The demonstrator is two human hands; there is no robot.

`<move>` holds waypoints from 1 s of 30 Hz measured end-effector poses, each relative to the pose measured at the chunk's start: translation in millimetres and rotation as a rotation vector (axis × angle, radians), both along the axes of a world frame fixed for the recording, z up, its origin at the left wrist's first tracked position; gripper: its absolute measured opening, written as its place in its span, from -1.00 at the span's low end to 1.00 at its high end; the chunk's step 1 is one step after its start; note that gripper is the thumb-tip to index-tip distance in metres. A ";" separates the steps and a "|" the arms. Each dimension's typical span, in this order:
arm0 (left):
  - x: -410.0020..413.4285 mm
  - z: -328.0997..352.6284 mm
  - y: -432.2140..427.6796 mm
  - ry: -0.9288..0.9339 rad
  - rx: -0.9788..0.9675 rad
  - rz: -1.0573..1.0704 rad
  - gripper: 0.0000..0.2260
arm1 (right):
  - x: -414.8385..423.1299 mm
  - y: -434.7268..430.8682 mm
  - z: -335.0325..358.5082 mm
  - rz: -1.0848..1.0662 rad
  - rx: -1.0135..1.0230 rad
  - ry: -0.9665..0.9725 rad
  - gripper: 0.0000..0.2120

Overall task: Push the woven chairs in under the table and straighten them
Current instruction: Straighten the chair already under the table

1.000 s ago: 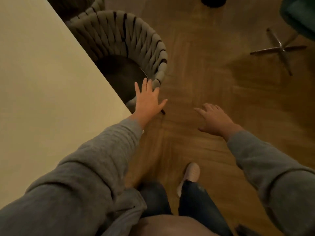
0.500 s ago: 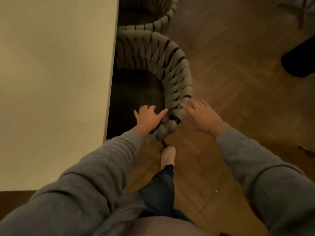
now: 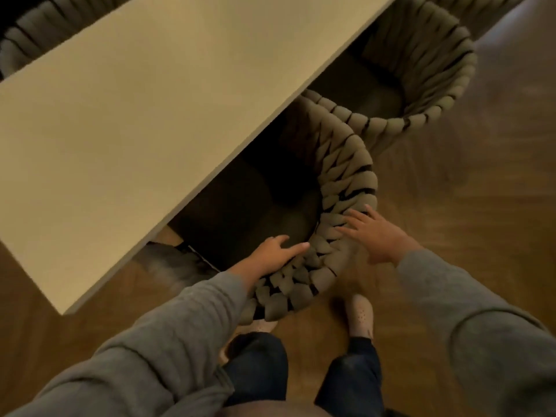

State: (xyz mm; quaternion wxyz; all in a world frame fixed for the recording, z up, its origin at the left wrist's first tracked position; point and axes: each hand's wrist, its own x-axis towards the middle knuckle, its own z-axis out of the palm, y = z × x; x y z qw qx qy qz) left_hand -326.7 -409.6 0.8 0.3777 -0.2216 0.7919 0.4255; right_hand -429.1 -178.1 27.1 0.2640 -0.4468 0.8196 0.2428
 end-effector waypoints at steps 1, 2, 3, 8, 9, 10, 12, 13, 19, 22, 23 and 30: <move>-0.6 -1.3 8.5 -0.014 0.029 0.052 -0.20 | -15.2 4.0 -3.6 0.063 -0.008 -0.013 -0.25; -0.1 -1.4 17.8 -0.030 0.066 0.098 -0.19 | -30.3 6.9 -6.9 0.127 -0.020 -0.026 -0.30; 1.9 -1.8 28.3 -0.052 0.082 0.136 -0.18 | -45.1 9.3 -9.8 0.196 -0.040 -0.042 -0.33; 23.8 -1.4 77.1 -0.171 -0.066 -0.006 -0.10 | -95.6 11.1 -13.3 0.410 -0.026 -0.050 -0.41; 28.7 -2.3 84.2 -0.149 -0.184 -0.097 -0.16 | -102.6 8.4 -13.4 0.433 -0.022 -0.051 -0.42; 33.8 -5.4 90.4 -0.101 -0.304 -0.146 -0.26 | -107.6 5.7 -14.4 0.462 -0.018 -0.057 -0.43; 38.4 -9.5 101.1 -0.015 -0.447 -0.136 -0.51 | -113.9 3.6 -23.3 0.518 -0.030 -0.055 -0.44; 40.0 -11.7 105.3 0.005 -0.488 -0.122 -0.57 | -115.4 2.8 -29.2 0.543 -0.048 -0.050 -0.46; 56.7 -21.4 122.9 0.095 -0.595 -0.107 -0.55 | -105.3 12.2 -45.3 0.558 -0.092 -0.041 -0.58; 77.1 -25.7 137.6 0.121 -0.610 -0.086 -0.55 | -89.6 26.0 -47.4 0.579 -0.088 -0.053 -0.57; 85.5 -24.3 144.0 0.123 -0.614 -0.086 -0.55 | -81.6 31.0 -46.7 0.581 -0.076 -0.073 -0.56; 154.5 -13.2 178.5 0.094 -0.604 -0.126 -0.52 | -46.5 67.0 -44.4 0.660 -0.087 -0.168 -0.46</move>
